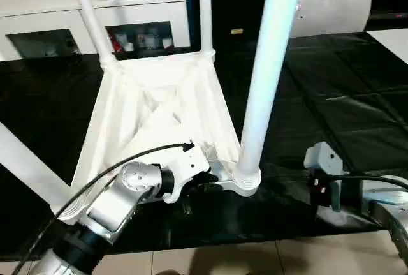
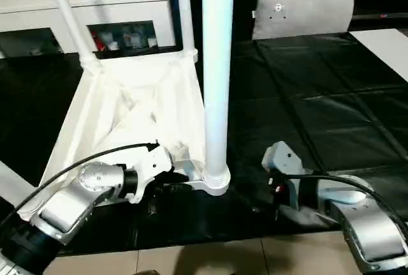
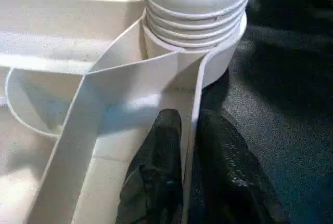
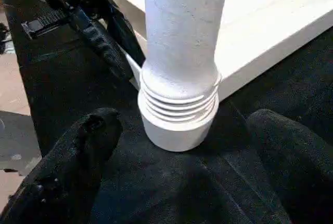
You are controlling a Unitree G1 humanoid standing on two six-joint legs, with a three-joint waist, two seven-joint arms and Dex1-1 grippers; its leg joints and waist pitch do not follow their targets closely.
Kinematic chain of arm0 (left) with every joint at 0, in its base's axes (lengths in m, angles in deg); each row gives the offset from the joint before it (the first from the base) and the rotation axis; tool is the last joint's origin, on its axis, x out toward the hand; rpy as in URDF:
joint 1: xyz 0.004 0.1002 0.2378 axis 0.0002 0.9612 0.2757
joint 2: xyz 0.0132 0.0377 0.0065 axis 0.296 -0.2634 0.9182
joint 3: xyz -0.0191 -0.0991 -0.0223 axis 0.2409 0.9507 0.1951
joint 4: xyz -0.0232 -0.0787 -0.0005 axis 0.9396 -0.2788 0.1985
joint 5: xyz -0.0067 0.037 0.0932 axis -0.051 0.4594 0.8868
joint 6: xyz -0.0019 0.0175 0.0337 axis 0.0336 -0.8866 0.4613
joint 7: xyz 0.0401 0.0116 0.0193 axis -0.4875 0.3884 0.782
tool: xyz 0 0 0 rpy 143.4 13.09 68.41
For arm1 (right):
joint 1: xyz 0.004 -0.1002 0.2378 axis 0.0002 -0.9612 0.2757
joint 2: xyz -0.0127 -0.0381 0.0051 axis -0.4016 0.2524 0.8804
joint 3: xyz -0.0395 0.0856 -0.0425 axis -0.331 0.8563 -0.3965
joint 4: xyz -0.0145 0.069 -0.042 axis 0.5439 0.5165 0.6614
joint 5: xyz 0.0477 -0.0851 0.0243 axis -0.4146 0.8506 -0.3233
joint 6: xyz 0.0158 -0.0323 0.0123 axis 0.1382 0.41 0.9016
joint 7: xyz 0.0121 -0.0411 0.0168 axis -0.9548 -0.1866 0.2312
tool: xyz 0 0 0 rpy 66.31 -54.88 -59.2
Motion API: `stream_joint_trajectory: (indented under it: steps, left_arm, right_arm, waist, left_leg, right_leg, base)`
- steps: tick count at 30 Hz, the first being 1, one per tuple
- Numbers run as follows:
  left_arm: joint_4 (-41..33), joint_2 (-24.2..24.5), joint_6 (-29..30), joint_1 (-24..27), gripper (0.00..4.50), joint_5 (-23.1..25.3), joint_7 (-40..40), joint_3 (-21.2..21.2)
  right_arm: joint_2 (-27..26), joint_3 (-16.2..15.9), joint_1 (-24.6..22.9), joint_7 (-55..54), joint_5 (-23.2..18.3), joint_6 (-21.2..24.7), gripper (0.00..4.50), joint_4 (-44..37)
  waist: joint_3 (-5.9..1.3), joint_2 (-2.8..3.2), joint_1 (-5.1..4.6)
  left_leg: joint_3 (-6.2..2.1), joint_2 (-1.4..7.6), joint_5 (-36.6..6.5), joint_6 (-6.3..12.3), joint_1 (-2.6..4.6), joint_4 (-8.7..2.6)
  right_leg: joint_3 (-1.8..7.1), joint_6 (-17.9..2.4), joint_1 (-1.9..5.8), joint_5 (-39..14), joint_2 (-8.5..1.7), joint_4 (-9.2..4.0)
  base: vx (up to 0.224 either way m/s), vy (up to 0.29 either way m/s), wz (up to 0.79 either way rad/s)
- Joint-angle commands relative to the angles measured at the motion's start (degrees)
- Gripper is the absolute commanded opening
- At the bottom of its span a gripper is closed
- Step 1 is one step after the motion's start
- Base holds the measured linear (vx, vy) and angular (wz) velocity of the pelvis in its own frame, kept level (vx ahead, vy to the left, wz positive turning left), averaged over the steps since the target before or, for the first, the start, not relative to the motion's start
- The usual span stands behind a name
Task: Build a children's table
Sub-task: Rotate leg to tighten
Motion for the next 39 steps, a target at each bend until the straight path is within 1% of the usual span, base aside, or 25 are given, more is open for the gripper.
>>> stream_joint_trajectory:
  steps: [1, 4, 6, 7, 8, 10, 11, 12, 13, 14, 15, 16, 18, 19, 20, 22, 23, 26, 28, 29, 30, 31, 33, 36, 39]
  left_arm:
    - [1.11, 1.19, 0.28, -0.82, 0.31, 1.02, 0.02, 0.44]
    - [1.08, 1.52, 0.15, -1.01, 0.12, 0.63, 0.69, 0.64]
    - [1.46, 1.72, -1.65, -1.26, 0.07, -0.33, 2.24, 1.05]
    - [1.46, 1.72, -1.65, -1.26, 0.03, -0.33, 2.24, 1.05]
    - [1.51, 1.92, -2.35, -1.29, 0.03, -1.44, 3.62, 1.56]
    - [3.16, 2.81, -5.85, -2.07, 0.0, -2.54, 7.95, 1.8]
    - [3.4, 2.9, -6.19, -2.16, 0.0, -2.45, 8.2, 1.76]
    - [3.78, 3.03, -6.73, -2.31, 0.0, -2.31, 8.59, 1.69]
    - [4.49, 3.26, -7.7, -2.59, 0.0, -2.05, 9.25, 1.46]
    - [5.73, 3.75, -9.55, -3.07, 0.0, -1.62, 10.91, 0.78]
    - [6.65, 4.08, -11.08, -3.45, 0.0, -1.29, 12.21, 0.24]
    - [7.53, 4.37, -12.56, -3.87, 0.0, -0.99, 13.53, -0.33]
    - [8.85, 4.66, -14.41, -4.61, 0.0, -0.33, 14.83, -1.09]
    - [8.85, 4.66, -14.41, -4.61, 0.0, -0.33, 14.83, -1.09]
    - [9.79, 4.89, -15.59, -5.06, 0.0, 0.3, 15.52, -1.58]
    - [10.9, 4.98, -16.95, -5.45, 0.0, 0.89, 16.04, -1.91]
    - [11.38, 4.99, -17.6, -5.61, 0.0, 1.13, 16.33, -2.05]
    - [12.92, 4.69, -19.46, -6.16, 0.0, 1.7, 16.98, -2.27]
    - [13.47, 4.46, -19.94, -6.35, 0.0, 1.79, 17.13, -2.22]
    - [13.51, 4.44, -19.97, -6.37, 0.0, 1.84, 17.1, -2.23]
    - [13.79, 4.26, -20.2, -6.58, 0.0, 2.31, 16.86, -2.28]
    - [13.82, 4.15, -20.12, -6.71, 0.0, 2.44, 16.75, -2.31]
    - [13.93, 4.06, -20.17, -6.82, 0.0, 2.51, 16.72, -2.31]
    - [13.91, 3.92, -19.37, -7.15, 0.0, 2.51, 17.08, -2.32]
    - [13.81, 3.53, -17.49, -6.96, 0.0, 1.8, 16.77, -1.74]
  right_arm:
    - [-0.26, -0.25, 0.85, 0.07, -0.74, 0.22, 4.5, -0.69]
    - [-0.63, -0.2, 1.49, 0.09, -1.03, 0.06, 4.5, -0.29]
    - [-1.17, -0.21, 2.4, 0.18, -1.44, -0.19, 4.5, 0.47]
    - [-1.17, -0.21, 2.4, 0.18, -1.44, -0.19, 4.5, 0.47]
    - [-2.0, -0.11, 3.61, 0.34, -1.89, -0.73, 4.5, 1.72]
    - [-4.23, -0.48, 8.28, 2.56, -2.75, -3.48, 4.21, 7.35]
    - [-4.3, -0.64, 8.67, 2.92, -2.75, -3.62, 4.11, 7.8]
    - [-4.4, -0.91, 9.26, 3.5, -2.73, -3.83, 4.04, 8.47]
    - [-4.41, -1.44, 10.06, 4.57, -2.65, -4.17, 4.04, 9.36]
    - [-4.47, -2.38, 11.42, 6.22, -2.55, -4.3, 3.85, 10.58]
    - [-4.56, -3.06, 12.46, 7.51, -2.55, -4.38, 3.77, 11.48]
    - [-4.68, -3.74, 13.57, 8.82, -2.59, -4.43, 3.71, 12.46]
    - [-4.91, -4.97, 15.53, 11.81, -3.33, -3.53, 3.62, 14.19]
    - [-4.91, -4.97, 15.53, 11.81, -3.33, -3.53, 3.41, 14.19]
    - [-4.91, -6.34, 16.77, 14.65, -3.7, -2.76, 3.28, 15.47]
    - [-5.08, -7.58, 17.87, 16.68, -3.43, -3.06, 3.12, 17.15]
    - [-5.43, -8.02, 18.47, 17.13, -3.06, -3.66, 3.12, 18.3]
    - [-6.87, -9.01, 20.56, 18.11, -2.21, -5.06, 2.83, 21.89]
    - [-7.33, -9.26, 21.28, 18.45, -1.91, -5.38, 2.54, 23.01]
    - [-7.39, -9.32, 21.38, 18.52, -1.9, -5.39, 2.54, 23.13]
    - [-7.76, -9.73, 22.14, 19.09, -1.83, -5.47, 2.38, 24.05]
    - [-7.88, -9.89, 22.45, 19.39, -1.84, -5.49, 2.38, 24.41]
    - [-7.96, -10.02, 22.71, 19.69, -1.94, -5.47, 2.11, 24.72]
    - [-8.19, -10.38, 23.3, 21.31, -2.25, -5.27, 2.03, 26.03]
    - [-8.53, -10.28, 22.71, 21.68, -2.98, -4.4, 1.97, 25.28]
  waist:
    - [-2.45, -1.0, -0.02]
    - [-2.52, -1.0, -0.3]
    - [-2.62, -0.98, -0.52]
    - [-2.73, -0.99, -0.63]
    - [-2.95, -0.99, -0.64]
    - [-3.03, -0.9, -0.85]
    - [-3.37, -1.01, -0.82]
    - [-3.39, -0.81, -0.37]
    - [-3.46, -1.2, -0.3]
    - [-3.56, -1.2, 0.1]
    - [-3.61, -0.98, 0.29]
    - [-3.61, -1.09, 0.53]
    - [-3.52, -1.0, 1.02]
    - [-3.55, -0.97, 1.1]
    - [-3.53, -0.93, 1.28]
    - [-3.57, -0.89, 1.63]
    - [-3.55, -0.84, 1.76]
    - [-3.63, -0.86, 2.27]
    - [-3.75, -0.92, 2.51]
    - [-3.7, -0.9, 2.48]
    - [-3.73, -0.95, 2.51]
    - [-3.68, -1.13, 2.49]
    - [-3.59, -1.07, 2.56]
    - [-3.6, -1.2, 2.61]
    - [-3.63, -1.09, 2.59]
  left_leg:
    - [-3.18, 4.79, -15.97, 3.69, 0.26, -4.24]
    - [-3.38, 4.92, -16.04, 3.64, 0.19, -4.34]
    - [-3.48, 5.01, -15.62, 3.86, -0.06, -4.44]
    - [-3.49, 5.1, -15.2, 4.08, -0.13, -4.47]
    - [-3.53, 5.28, -13.99, 4.4, -0.3, -4.47]
    - [-3.44, 5.07, -13.01, 5.15, -0.69, -4.36]
    - [-3.26, 4.98, -11.21, 5.4, -0.69, -4.05]
    - [-3.14, 5.3, -9.31, 5.93, -0.5, -3.96]
    - [-3.11, 5.5, -8.55, 6.27, -0.52, -3.99]
    - [-3.1, 5.6, -7.31, 7.08, -0.62, -3.93]
    - [-3.07, 5.64, -6.79, 7.27, -0.57, -3.85]
    - [-3.04, 5.66, -6.55, 7.67, -0.68, -3.84]
    - [-2.98, 5.99, -7.55, 7.14, -0.44, -3.99]
    - [-3.04, 6.08, -7.72, 6.82, -0.38, -4.02]
    - [-3.03, 6.15, -8.36, 6.36, -0.25, -4.05]
    - [-2.94, 6.28, -8.94, 5.83, -0.05, -4.06]
    - [-2.95, 6.28, -8.88, 5.72, -0.13, -4.08]
    - [-2.91, 6.32, -8.77, 5.01, -0.09, -4.1]
    - [-2.96, 6.39, -8.06, 4.68, -0.2, -4.08]
    - [-2.97, 6.44, -8.16, 4.64, -0.23, -4.12]
    - [-2.96, 6.36, -8.29, 4.59, -0.24, -4.11]
    - [-2.92, 6.38, -8.46, 4.63, -0.25, -4.14]
    - [-2.91, 6.33, -8.78, 4.44, -0.21, -4.14]
    - [-2.87, 6.21, -8.77, 4.39, -0.12, -4.08]
    - [-2.9, 6.36, -8.43, 4.4, -0.12, -4.1]
  right_leg:
    - [3.62, 0.46, 2.05, -32.91, -5.8, -6.98]
    - [3.63, 0.59, 2.06, -32.56, -5.81, -6.88]
    - [3.73, 0.07, 2.22, -30.94, -5.84, -6.6]
    - [3.82, -0.51, 2.27, -29.6, -5.9, -6.39]
    - [3.99, -1.25, 2.45, -27.19, -5.97, -5.97]
    - [3.86, -2.53, 2.49, -26.06, -6.04, -5.8]
    - [4.01, -3.17, 2.58, -24.41, -6.17, -5.53]
    - [4.25, -4.05, 2.33, -21.59, -6.06, -5.26]
    - [4.32, -4.61, 2.39, -20.06, -5.97, -4.96]
    - [4.37, -5.45, 2.5, -17.73, -5.95, -4.55]
    - [4.39, -5.93, 2.46, -16.74, -6.01, -4.29]
    - [4.33, -6.41, 2.58, -15.69, -5.99, -4.14]
    - [4.42, -6.61, 2.58, -16.71, -6.15, -4.09]
    - [4.45, -6.67, 2.62, -16.76, -6.22, -4.02]
    - [4.47, -6.82, 2.54, -17.17, -6.23, -3.98]
    - [4.65, -7.0, 2.46, -17.13, -6.28, -3.97]
    - [4.66, -7.13, 2.53, -16.96, -6.34, -3.94]
    - [4.75, -7.48, 2.48, -16.59, -6.43, -3.85]
    - [4.78, -8.06, 2.6, -14.93, -6.49, -3.51]
    - [4.79, -8.13, 2.63, -15.02, -6.53, -3.46]
    - [4.75, -8.2, 2.67, -15.22, -6.53, -3.43]
    - [4.77, -8.1, 2.68, -15.68, -6.54, -3.56]
    - [4.79, -7.63, 2.67, -17.37, -6.6, -3.74]
    - [4.66, -6.71, 2.59, -19.59, -6.52, -4.04]
    - [4.71, -6.67, 2.57, -19.05, -6.46, -3.98]
  base:
    - [0.0, 0.0, 0.0]
    - [0.0, 0.0, 0.0]
    - [0.0, 0.0, 0.0]
    - [0.0, 0.0, 0.0]
    - [0.0, 0.0, 0.0]
    - [0.0, 0.0, 0.0]
    - [0.0, 0.0, 0.0]
    - [0.0, 0.0, 0.0]
    - [0.0, 0.0, 0.0]
    - [0.0, 0.0, 0.0]
    - [0.0, 0.0, 0.0]
    - [0.0, 0.0, 0.0]
    - [0.0, 0.0, 0.0]
    - [0.0, 0.0, 0.0]
    - [0.0, 0.0, 0.0]
    - [0.0, 0.0, 0.0]
    - [0.0, 0.0, 0.0]
    - [0.0, 0.0, 0.0]
    - [0.0, 0.0, 0.0]
    - [0.0, 0.0, 0.0]
    - [0.0, 0.0, 0.0]
    - [0.0, 0.0, 0.0]
    - [0.0, 0.0, 0.0]
    - [0.0, 0.0, 0.0]
    - [0.0, 0.0, 0.0]
